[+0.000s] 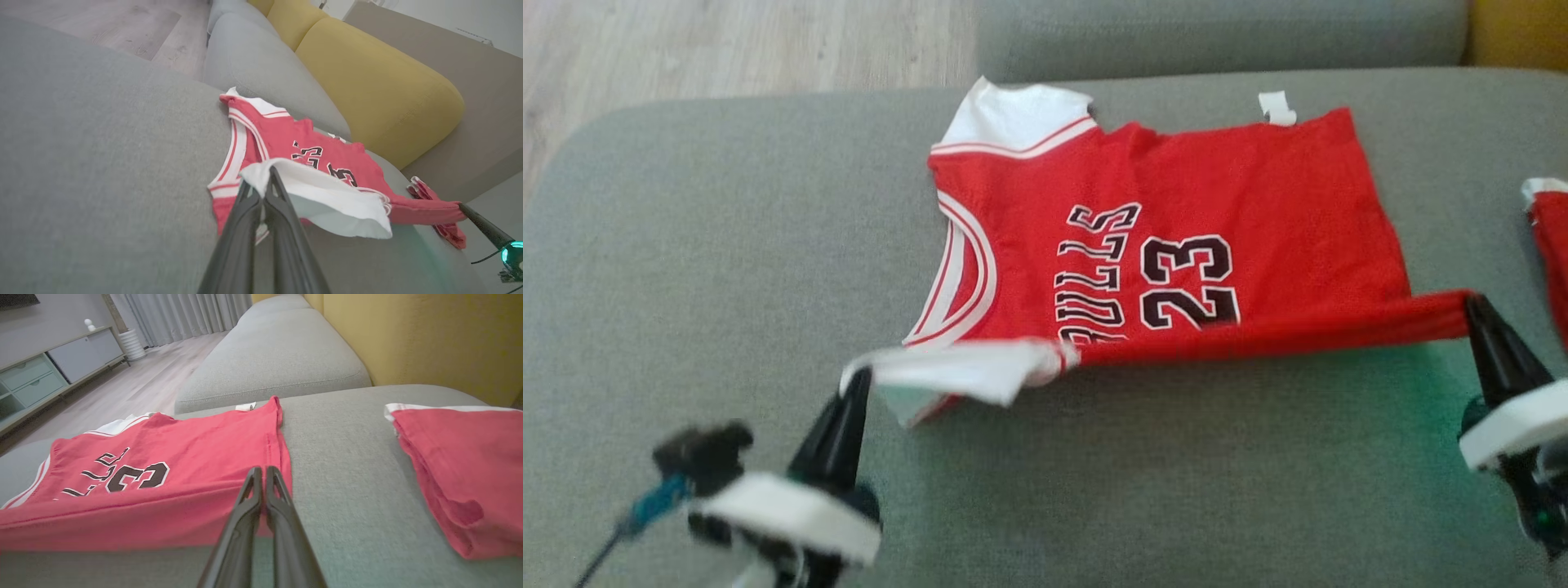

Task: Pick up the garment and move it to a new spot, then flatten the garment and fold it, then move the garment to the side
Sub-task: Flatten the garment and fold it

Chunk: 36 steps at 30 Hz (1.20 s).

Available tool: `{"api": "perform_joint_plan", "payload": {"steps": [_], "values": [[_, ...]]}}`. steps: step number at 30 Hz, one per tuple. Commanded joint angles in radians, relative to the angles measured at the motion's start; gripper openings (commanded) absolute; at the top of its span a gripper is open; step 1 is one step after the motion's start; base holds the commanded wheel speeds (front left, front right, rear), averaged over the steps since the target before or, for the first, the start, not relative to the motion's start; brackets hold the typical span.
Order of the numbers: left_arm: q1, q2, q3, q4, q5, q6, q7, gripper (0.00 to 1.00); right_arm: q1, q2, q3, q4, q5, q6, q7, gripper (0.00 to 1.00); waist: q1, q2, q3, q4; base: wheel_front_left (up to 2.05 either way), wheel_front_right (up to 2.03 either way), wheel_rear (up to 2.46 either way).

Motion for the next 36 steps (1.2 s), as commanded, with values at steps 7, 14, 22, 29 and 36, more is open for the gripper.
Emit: {"api": "perform_joint_plan", "payload": {"steps": [7,14,22,29,36], "values": [[-0.312,-0.045,0.027,0.147,0.063,-0.087,0.043,0.00,-0.139,0.012,-0.032,-0.003,-0.092,-0.001,0.044,0.00,-0.0001,-0.0001,0.116,0.017,0.00,0.00,0.00],[-0.523,-0.097,-0.014,0.349,0.135,-0.189,0.054,0.00,-0.271,0.030,-0.031,0.061,-0.154,-0.001,0.039,0.00,-0.0001,-0.0001,0.199,0.008,0.00,0.00,0.00],[-0.572,-0.172,-0.011,0.504,0.130,-0.242,-0.036,1.00,-0.317,0.056,-0.004,0.119,-0.143,-0.001,-0.005,1.00,-0.0001,-0.0001,0.220,0.006,0.00,0.00,0.00],[-0.428,-0.199,0.054,0.505,0.198,-0.163,-0.070,1.00,-0.256,0.066,-0.021,0.121,-0.105,-0.001,-0.065,1.00,-0.0001,-0.0001,0.171,0.014,0.00,0.00,0.00],[-0.247,-0.250,0.092,0.467,0.258,-0.134,-0.071,1.00,-0.186,0.080,-0.041,0.106,-0.088,-0.001,-0.083,1.00,-0.0001,-0.0001,0.135,0.013,0.00,0.00,0.00]]}}
